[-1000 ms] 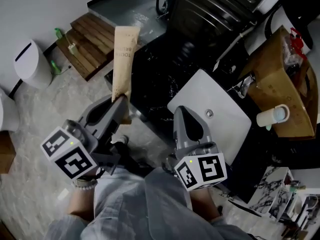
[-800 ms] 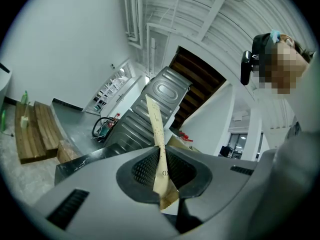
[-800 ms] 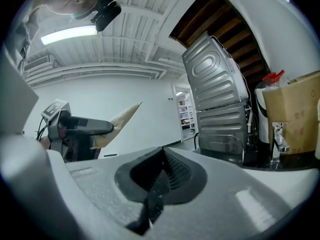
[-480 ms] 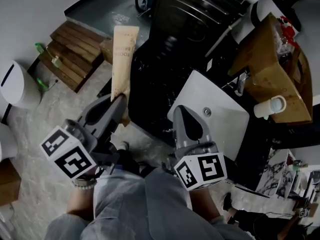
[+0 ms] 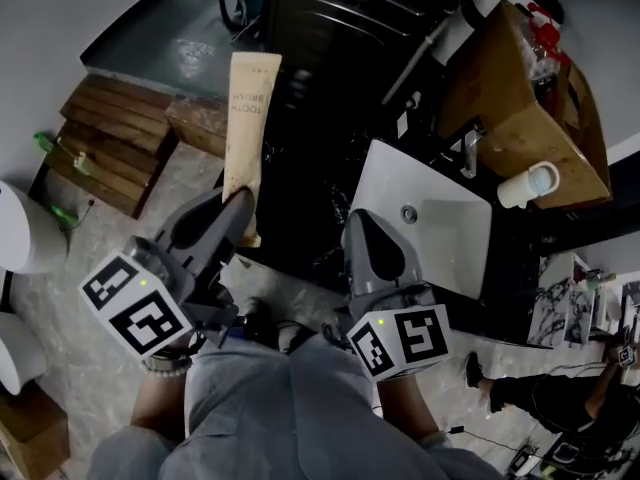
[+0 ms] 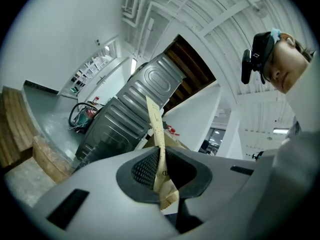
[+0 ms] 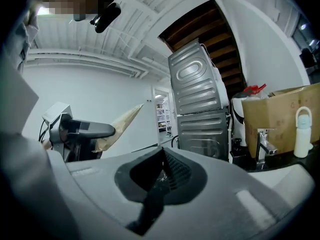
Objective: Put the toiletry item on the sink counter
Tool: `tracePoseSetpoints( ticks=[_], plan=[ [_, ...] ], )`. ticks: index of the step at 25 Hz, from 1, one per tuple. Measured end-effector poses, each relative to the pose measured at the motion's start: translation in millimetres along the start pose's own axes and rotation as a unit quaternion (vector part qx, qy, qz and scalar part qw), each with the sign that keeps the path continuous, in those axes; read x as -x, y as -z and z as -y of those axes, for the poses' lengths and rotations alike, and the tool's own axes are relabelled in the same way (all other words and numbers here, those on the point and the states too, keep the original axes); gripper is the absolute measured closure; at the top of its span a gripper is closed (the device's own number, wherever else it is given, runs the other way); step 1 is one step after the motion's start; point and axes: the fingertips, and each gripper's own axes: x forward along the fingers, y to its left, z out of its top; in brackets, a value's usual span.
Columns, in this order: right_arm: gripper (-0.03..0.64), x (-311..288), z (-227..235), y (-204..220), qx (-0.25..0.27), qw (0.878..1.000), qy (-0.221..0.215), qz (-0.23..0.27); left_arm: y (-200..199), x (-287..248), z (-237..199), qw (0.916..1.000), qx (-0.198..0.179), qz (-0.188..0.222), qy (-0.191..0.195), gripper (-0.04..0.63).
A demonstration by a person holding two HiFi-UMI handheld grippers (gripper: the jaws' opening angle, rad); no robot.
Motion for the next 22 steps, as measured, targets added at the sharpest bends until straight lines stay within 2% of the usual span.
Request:
tracePoseSetpoints(
  ticks=[12, 22],
  plan=[
    [0.62, -11, -11, 8, -0.011, 0.996, 0.082, 0.01, -4, -14, -30, 0.9965, 0.003, -0.05, 0.067, 0.56],
    [0.62, -2, -11, 14, -0.011, 0.993, 0.116, -0.002, 10, -23, -35, 0.9928, 0.029, -0.077, 0.087, 0.56]
  ],
)
